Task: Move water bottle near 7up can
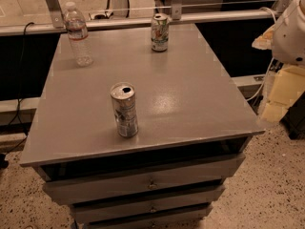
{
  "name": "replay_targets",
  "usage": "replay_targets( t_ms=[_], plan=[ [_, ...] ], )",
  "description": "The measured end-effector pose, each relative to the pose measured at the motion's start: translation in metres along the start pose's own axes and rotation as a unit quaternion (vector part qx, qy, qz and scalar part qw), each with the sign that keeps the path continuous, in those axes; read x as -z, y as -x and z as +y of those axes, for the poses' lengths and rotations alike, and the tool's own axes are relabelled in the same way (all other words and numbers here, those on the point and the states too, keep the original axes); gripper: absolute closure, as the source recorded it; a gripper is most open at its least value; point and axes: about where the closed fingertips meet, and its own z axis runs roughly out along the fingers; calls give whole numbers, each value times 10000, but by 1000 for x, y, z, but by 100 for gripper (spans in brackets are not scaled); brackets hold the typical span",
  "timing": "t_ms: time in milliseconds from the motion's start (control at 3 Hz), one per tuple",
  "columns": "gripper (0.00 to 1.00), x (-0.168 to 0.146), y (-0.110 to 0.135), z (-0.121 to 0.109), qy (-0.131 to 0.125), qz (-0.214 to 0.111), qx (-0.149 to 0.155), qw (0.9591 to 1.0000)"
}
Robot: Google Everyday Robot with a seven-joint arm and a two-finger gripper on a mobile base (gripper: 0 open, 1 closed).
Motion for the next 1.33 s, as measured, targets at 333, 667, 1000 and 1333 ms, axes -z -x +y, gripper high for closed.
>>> replay_targets(
  t_ms=[333, 667, 1000, 1333],
  plan=[
    [0, 0, 0, 0, -1, -1, 0, 10000],
    [0, 0, 2, -3, -31, -78, -4, 10000],
    [0, -1, 5, -8, -44, -217, -1, 9998],
    [0, -4, 8, -12, -37, -347, 6, 9994]
  ],
)
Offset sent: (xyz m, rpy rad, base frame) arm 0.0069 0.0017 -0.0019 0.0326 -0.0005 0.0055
